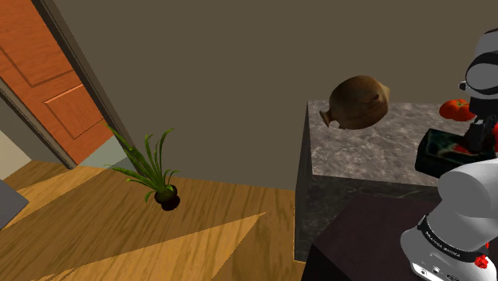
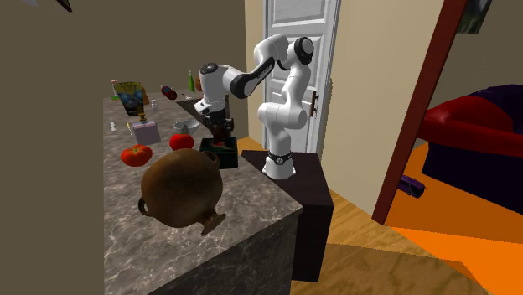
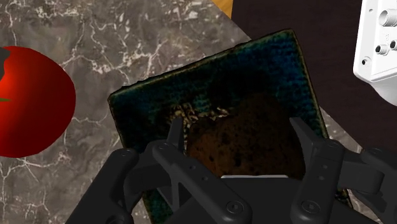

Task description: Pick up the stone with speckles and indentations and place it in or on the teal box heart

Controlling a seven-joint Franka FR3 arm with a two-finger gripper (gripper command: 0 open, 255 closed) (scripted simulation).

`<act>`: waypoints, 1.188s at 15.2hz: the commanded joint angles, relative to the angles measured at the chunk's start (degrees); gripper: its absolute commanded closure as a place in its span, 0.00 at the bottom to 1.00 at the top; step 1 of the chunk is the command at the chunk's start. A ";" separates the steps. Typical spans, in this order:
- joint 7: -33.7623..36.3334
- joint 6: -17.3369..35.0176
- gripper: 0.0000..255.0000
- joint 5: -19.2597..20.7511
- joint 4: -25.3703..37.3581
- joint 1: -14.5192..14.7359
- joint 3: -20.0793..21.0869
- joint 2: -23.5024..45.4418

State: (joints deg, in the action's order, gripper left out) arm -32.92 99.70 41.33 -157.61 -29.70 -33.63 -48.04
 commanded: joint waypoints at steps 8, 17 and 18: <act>-0.26 -3.45 0.00 -2.51 2.80 1.10 2.22 -0.18; -0.47 -6.42 0.00 -4.58 5.70 2.04 4.17 -0.09; -0.47 -6.42 0.00 -4.58 5.68 2.03 4.17 -0.11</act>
